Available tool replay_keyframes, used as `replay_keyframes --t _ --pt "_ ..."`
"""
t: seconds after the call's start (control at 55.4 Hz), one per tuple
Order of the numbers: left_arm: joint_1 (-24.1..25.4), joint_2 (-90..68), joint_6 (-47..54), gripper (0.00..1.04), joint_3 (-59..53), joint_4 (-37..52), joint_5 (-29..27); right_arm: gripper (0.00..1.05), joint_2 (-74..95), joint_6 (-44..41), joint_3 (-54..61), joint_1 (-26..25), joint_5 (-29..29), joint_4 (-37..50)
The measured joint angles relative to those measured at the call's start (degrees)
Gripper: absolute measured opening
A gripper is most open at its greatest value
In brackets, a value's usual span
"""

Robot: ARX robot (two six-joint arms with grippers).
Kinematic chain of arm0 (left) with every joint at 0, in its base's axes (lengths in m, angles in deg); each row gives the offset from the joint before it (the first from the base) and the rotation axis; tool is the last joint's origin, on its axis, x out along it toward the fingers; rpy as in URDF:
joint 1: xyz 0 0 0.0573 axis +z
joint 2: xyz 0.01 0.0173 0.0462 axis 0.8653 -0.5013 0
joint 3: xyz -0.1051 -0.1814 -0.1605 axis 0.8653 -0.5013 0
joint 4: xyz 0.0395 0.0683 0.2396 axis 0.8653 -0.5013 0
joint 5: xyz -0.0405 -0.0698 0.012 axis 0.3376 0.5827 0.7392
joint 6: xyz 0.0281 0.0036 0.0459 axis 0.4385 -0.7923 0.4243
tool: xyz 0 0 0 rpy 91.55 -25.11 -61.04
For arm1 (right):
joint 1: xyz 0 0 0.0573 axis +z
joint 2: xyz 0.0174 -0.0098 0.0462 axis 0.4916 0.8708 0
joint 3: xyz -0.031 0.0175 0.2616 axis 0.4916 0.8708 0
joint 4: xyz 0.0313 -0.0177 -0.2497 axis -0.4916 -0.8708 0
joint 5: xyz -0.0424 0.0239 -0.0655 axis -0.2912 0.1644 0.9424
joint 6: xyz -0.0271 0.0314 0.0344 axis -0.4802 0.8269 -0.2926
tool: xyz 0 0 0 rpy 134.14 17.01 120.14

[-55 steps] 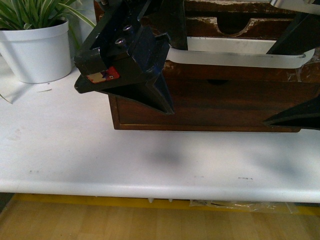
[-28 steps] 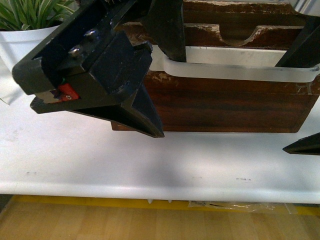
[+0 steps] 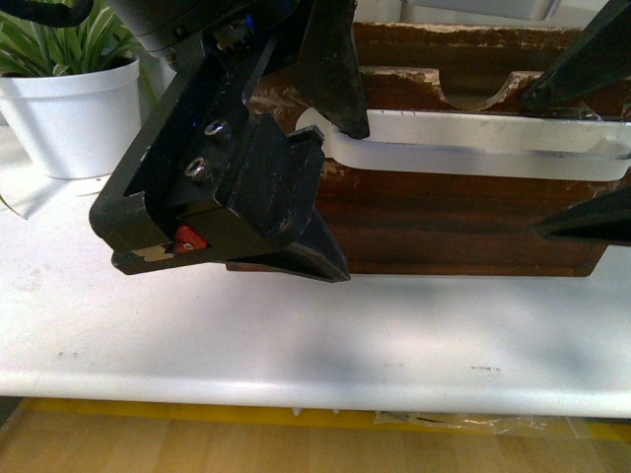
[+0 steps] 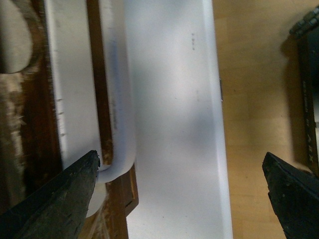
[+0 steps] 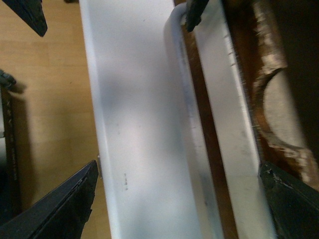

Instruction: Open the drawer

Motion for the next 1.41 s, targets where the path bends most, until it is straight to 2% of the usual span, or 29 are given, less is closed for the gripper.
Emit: replay_keyframes --t 0.199,0.415,0.56,0.65,0.74,0.939,1.083,1.155,1.209,1.282,1.408 --pt "0.0 6.4 -4.9 0.99 -5.4 11.1 1.6 0.96 -5.4 4.9 3.8 -2.8 -1.9 6.4" --pt "0.5 15.2 -13.0 0.99 -12.9 28.4 -0.7 0.96 -13.1 15.5 12.7 -6.1 -1.2 22.1" --pt "2.7 19.7 -19.5 0.99 -18.9 41.2 -8.1 0.96 -19.1 25.4 20.0 -9.0 -0.1 32.3" --pt "5.6 25.2 -28.0 0.99 -25.7 52.5 -14.8 0.96 -24.9 34.5 26.0 -11.8 1.9 39.4" --pt "6.3 31.5 -34.3 0.99 -32.4 57.0 -20.5 0.96 -30.7 42.1 31.0 -15.1 3.3 41.6" --pt "6.8 45.5 -48.5 0.99 -46.4 56.1 -29.8 0.96 -43.8 51.8 41.3 -20.2 7.4 42.6" --pt "8.4 57.3 -58.5 0.99 -55.0 49.0 -39.6 0.96 -53.5 56.6 47.3 -23.6 9.7 40.0" --pt "9.1 66.0 -65.2 0.99 -60.3 43.4 -46.3 0.96 -59.0 59.6 49.5 -25.4 10.5 37.0" --pt "9.6 70.0 -67.9 0.99 -62.5 40.1 -48.4 0.96 -61.5 61.7 50.2 -26.4 10.6 34.8" --pt "10.7 74.5 -70.7 0.99 -64.5 36.0 -48.5 0.96 -63.0 63.0 50.9 -27.1 11.5 34.3" --pt "11.1 76.4 -73.0 0.99 -65.1 35.3 -48.5 0.96 -63.2 64.0 51.0 -27.4 11.6 34.2"
